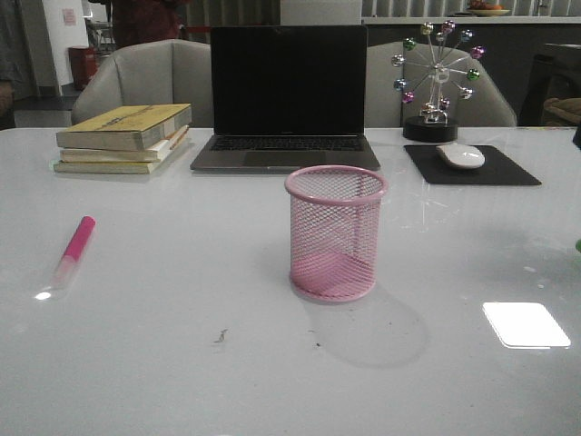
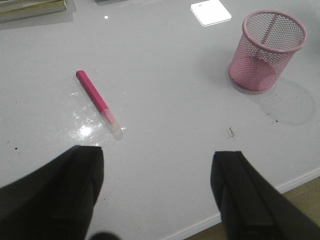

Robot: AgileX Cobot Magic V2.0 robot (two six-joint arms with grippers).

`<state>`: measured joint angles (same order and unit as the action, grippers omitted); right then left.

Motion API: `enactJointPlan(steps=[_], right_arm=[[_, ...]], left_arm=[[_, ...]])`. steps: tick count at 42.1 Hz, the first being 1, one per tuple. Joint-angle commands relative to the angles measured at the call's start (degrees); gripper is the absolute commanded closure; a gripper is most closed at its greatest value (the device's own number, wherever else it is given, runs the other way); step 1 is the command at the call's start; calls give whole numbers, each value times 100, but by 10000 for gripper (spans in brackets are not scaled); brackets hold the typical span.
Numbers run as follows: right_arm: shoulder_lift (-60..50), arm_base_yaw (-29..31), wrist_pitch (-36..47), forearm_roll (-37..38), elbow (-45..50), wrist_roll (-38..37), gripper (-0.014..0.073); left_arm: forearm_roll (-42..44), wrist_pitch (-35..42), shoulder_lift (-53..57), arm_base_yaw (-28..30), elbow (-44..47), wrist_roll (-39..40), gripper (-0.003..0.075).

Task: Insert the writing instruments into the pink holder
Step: 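Lower the right gripper onto the green marker and grasp it, then lift the green marker upright and carry it over the pink holder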

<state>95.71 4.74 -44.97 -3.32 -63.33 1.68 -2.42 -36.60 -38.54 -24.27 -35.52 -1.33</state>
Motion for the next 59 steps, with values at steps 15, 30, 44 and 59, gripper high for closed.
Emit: enactJointPlan(steps=[15, 30, 44, 59], right_arm=[[1170, 43, 45, 90, -1268, 223, 23], [1501, 43, 32, 332, -1459, 223, 23], [1501, 43, 20, 332, -1459, 223, 336], [1226, 43, 33, 150, -1446, 223, 432]], left_arm=[[-17, 364, -24, -43, -159, -6, 214], [-17, 364, -24, -43, -159, -6, 214], [-17, 364, -24, -43, -159, -6, 214], [-17, 364, -24, -43, -159, -6, 214]])
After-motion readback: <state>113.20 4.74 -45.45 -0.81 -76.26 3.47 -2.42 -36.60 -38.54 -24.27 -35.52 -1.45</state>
